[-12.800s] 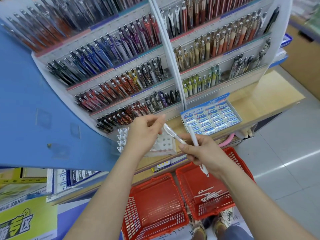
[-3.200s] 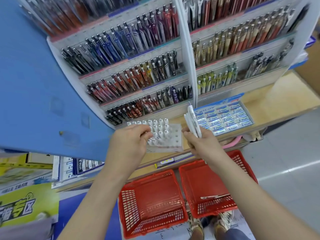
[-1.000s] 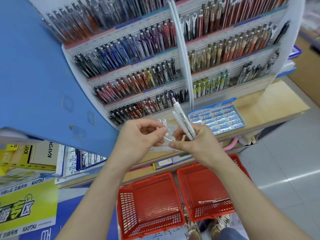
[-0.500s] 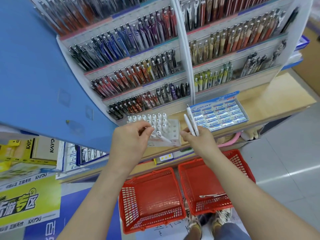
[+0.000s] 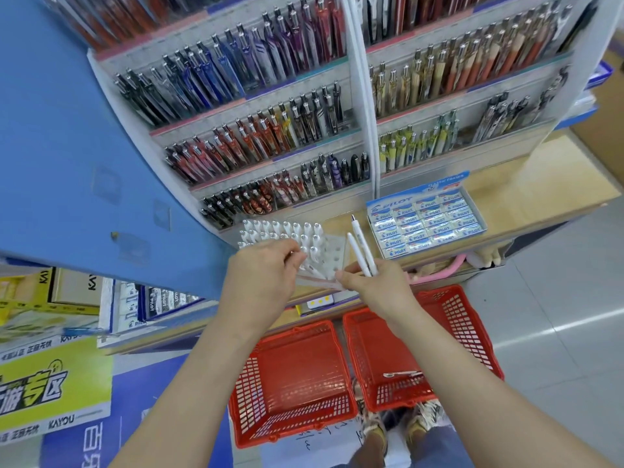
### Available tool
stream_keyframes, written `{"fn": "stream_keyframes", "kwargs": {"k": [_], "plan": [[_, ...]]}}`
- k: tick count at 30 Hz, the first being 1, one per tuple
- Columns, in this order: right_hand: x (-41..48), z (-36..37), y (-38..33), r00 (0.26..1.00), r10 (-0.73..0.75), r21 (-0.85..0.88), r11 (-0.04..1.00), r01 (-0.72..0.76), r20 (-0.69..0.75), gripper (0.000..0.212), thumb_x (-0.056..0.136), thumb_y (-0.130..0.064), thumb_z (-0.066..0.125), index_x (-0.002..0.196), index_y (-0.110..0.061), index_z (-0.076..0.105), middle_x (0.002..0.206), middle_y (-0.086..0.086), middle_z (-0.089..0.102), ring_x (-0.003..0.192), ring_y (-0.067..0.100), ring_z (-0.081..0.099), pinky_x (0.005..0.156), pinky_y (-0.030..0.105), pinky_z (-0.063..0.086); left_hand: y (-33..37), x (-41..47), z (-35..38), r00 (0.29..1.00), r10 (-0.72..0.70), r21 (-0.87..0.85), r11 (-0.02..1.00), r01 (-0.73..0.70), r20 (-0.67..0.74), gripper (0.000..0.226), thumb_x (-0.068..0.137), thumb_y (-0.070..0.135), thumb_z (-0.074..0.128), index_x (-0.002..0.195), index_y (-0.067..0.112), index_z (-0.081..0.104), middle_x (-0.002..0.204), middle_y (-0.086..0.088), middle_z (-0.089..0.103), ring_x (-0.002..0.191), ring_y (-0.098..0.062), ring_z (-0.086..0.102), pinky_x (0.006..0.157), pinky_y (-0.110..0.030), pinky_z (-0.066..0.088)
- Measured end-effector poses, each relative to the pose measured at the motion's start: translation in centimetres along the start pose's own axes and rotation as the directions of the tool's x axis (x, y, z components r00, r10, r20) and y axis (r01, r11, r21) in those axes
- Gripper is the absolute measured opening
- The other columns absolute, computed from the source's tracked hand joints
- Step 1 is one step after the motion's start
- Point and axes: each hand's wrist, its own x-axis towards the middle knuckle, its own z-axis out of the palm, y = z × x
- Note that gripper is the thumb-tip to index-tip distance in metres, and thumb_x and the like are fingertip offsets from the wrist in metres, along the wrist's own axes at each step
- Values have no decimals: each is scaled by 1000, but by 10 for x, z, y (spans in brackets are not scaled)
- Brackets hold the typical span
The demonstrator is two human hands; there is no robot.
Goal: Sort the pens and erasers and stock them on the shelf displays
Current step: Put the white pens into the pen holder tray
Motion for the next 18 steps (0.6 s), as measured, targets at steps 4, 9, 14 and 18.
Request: {"fn": "stream_keyframes", "kwargs": {"k": [4,9,14,18], "plan": [[-5,5,5,1000,-20,8,1000,20,8,27,72,-25,82,81,-3,68,76,21,69,43,7,45,48,23,37,0,-2,10,998,61,69,996,-60,-6,17,83,27,60,78,13,69,65,-2,65,60,-23,61,53,-33,50],[-6,5,6,1000,-21,15,1000,21,4,27,73,-26,81,83,-4,68,83,22,70,47,9,46,50,24,39,-1,1,9,997,76,74,994,-74,-18,15,82,24,61,77,12,68,66,-1,66,60,-22,61,54,-29,50],[-12,3,0,999,-2,70,998,-1,35,22,80,-21,76,84,-2,66,74,15,71,40,2,46,46,18,36,-6,1,18,996,79,87,993,-83,46,15,82,25,62,75,14,68,67,0,63,63,-22,60,55,-31,49],[-17,3,-6,994,82,180,979,-94,68,15,90,-18,62,78,-8,62,73,13,68,39,10,30,35,17,23,-7,1,26,995,47,75,996,-53,84,8,82,21,69,78,15,73,74,0,62,70,-20,60,61,-28,44]]}}
